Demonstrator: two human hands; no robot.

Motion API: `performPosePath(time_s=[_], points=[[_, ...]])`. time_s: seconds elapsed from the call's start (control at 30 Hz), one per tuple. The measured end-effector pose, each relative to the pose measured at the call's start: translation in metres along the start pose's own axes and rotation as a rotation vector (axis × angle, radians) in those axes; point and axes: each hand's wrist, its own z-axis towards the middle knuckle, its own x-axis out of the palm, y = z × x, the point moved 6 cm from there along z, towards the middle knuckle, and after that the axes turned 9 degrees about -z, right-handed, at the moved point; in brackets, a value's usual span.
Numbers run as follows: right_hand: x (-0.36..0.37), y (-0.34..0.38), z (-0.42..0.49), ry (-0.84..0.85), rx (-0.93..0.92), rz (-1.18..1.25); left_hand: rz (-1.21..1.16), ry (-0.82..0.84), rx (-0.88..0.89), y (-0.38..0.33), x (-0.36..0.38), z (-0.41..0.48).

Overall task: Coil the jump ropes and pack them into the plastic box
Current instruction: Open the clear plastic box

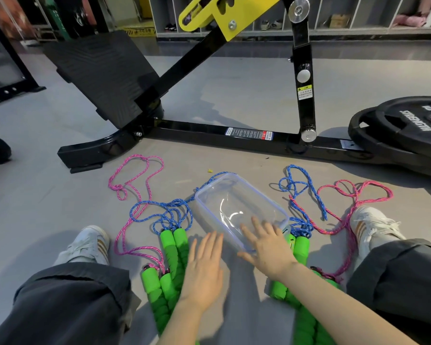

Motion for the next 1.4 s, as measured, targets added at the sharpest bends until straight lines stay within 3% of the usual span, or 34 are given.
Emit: performPosePath(time_s=[0.1,0.17,0.27,0.37,0.47,0.73,0.87,1.03,1.27,1.33,1.4], points=[[-0.010,-0.005,-0.001,-0.020,0.003,0.015,0.024,-0.054,-0.072,0.021,-0.010,-0.003],[-0.014,-0.011,-0.003,-0.067,-0.090,0.032,0.023,-0.090,-0.101,0.029,-0.012,-0.004],[-0.011,-0.021,-0.010,-0.007,-0.257,0.068,0.017,-0.124,-0.125,0.033,-0.015,-0.004],[-0.013,-0.030,-0.016,-0.030,-0.308,0.091,0.001,-0.103,-0.107,0.030,-0.015,-0.002],[-0.011,-0.039,-0.020,-0.032,-0.257,0.021,0.018,-0.070,-0.050,0.024,-0.006,-0.004],[-0.001,-0.016,-0.012,-0.153,-0.200,-0.256,0.038,-0.252,0.014,0.006,-0.008,-0.010],[-0.002,-0.009,-0.014,-0.173,-0.178,-0.461,0.042,-0.218,-0.020,0.009,-0.008,-0.006],[-0.003,-0.004,-0.013,-0.131,-0.067,-0.547,0.043,-0.217,-0.042,0.009,-0.008,-0.005],[-0.012,-0.008,-0.018,0.068,-0.086,-0.411,0.039,-0.228,-0.019,0.007,-0.012,-0.005],[-0.012,-0.004,-0.019,-0.001,-0.191,-0.370,0.067,-0.230,0.014,0.006,-0.013,-0.005],[-0.016,-0.006,-0.020,0.055,-0.210,-0.286,0.101,-0.229,0.042,0.006,-0.014,-0.004]])
